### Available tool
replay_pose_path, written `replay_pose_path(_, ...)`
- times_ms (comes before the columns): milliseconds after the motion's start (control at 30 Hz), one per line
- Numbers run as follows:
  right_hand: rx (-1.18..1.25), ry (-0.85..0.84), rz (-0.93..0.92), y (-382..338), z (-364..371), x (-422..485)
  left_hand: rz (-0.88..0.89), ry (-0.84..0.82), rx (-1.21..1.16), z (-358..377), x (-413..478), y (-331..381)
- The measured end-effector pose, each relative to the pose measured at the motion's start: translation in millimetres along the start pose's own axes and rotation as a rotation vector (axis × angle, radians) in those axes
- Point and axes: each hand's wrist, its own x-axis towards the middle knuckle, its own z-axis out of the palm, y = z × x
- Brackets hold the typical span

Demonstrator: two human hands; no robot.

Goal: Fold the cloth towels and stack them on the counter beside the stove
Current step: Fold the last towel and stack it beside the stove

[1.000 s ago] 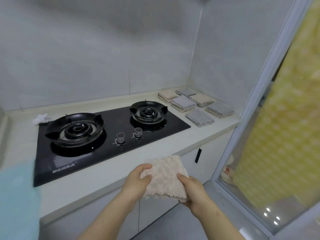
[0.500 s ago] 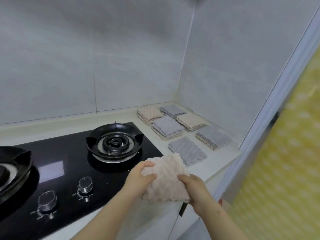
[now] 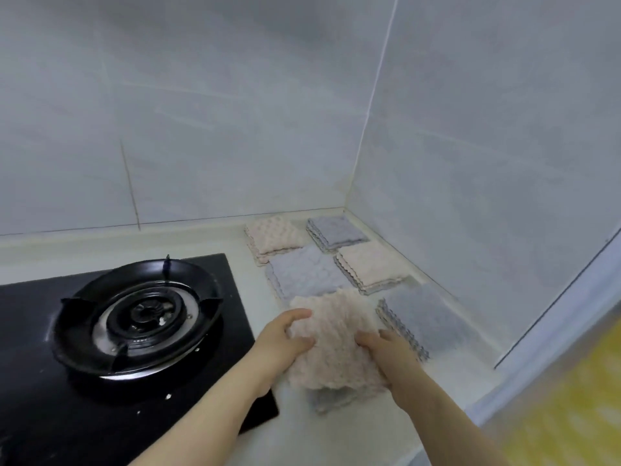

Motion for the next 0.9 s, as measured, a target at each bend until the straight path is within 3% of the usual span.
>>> replay_pose_path(200,-0.152,-0.246,0.104,5.7,-35.0,54.6,-0.111,0.169,-0.061,38.5,16.1,-9.8)
replay_pose_path(467,-0.157,-0.463,0.111,21.6,-51.8,84.2,-0.193,0.401,-0.071,70.3,13.8,-22.8)
replay_pose_path(700,-0.219,-0.456,0.07,36.3,-48.0,93.1,-0.243,0.441,0.156,82.4,18.3,-32.2)
replay_pose_path(733,-0.287,-0.408,-0.01,38.4,-47.6,94.4,-0.236,0.452,0.286,83.7,20.6,-31.5)
replay_pose_path(800,-0.58,-0.272,-0.308,36.4,-49.4,94.9,-0.237,0.565,0.784,86.9,21.9,-26.6)
replay_pose_path(867,-0.817,-0.137,-0.635,24.1,-51.5,88.4,0.0,0.724,1.094,92.0,24.9,-25.7)
replay_pose_path(900,-0.861,-0.131,-0.78,19.9,-48.9,86.3,0.087,0.689,1.118,94.0,28.0,-26.8)
